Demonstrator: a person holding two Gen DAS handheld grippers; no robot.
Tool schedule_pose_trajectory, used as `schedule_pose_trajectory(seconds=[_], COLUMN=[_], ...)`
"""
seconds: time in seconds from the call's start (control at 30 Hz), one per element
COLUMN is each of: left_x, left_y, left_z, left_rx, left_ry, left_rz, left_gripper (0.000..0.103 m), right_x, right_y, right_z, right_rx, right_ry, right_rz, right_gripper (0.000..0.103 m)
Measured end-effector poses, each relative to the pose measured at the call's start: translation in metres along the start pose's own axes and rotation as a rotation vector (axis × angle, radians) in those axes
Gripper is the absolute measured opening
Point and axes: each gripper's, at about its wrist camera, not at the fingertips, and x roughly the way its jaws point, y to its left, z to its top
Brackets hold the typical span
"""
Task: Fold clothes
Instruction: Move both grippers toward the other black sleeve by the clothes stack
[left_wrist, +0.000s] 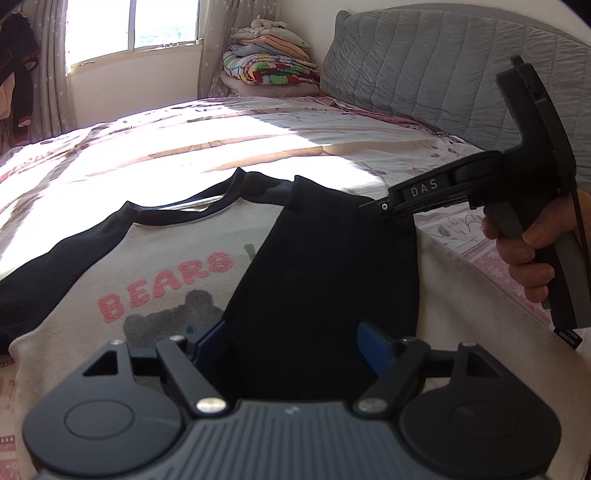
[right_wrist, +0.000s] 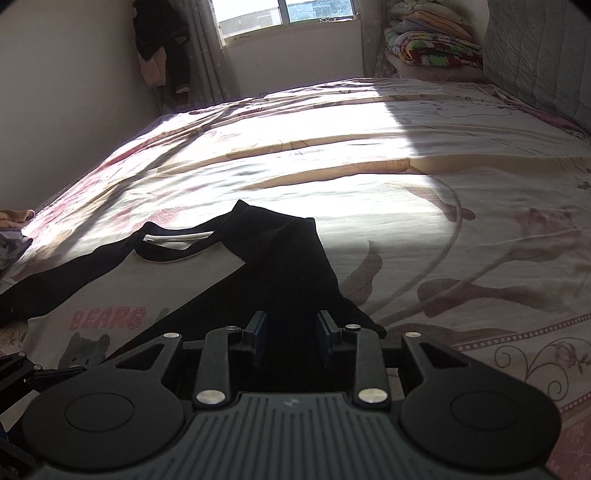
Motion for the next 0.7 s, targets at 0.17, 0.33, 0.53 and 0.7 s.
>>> schedule_pose_trajectory(seconds=[0.17, 0.33, 0.53, 0.7], left_x=[-0.011, -0.030, -0.055, -0.082], left_y=[0.030, 0.074, 0.132, 0.186], left_z=[0.009, 0.020, 0.024, 0.010], left_rx=[-0.146, -0.337, -0.479, -0.673], left_ry=[0.002, -0.015, 0.009, -0.007], left_rz=[0.069, 0.210, 0.449, 0.579], left_gripper=[0.079, 0.080, 0.082, 0.083], right_x=[0.000, -0.003, -0.006, -0.009], right_y=[0.008, 0.022, 0.043, 0.062], right_z=[-0.002, 0.004, 0.009, 0.012], right_rx=[0.002, 0.020, 0.022, -0.020], right_ry=[0.024, 0.001, -0.012, -0.025], right_rz=[-0.041, -0.040, -0.014, 0.006], right_gripper=[0.037, 0.045, 0.052, 0.054])
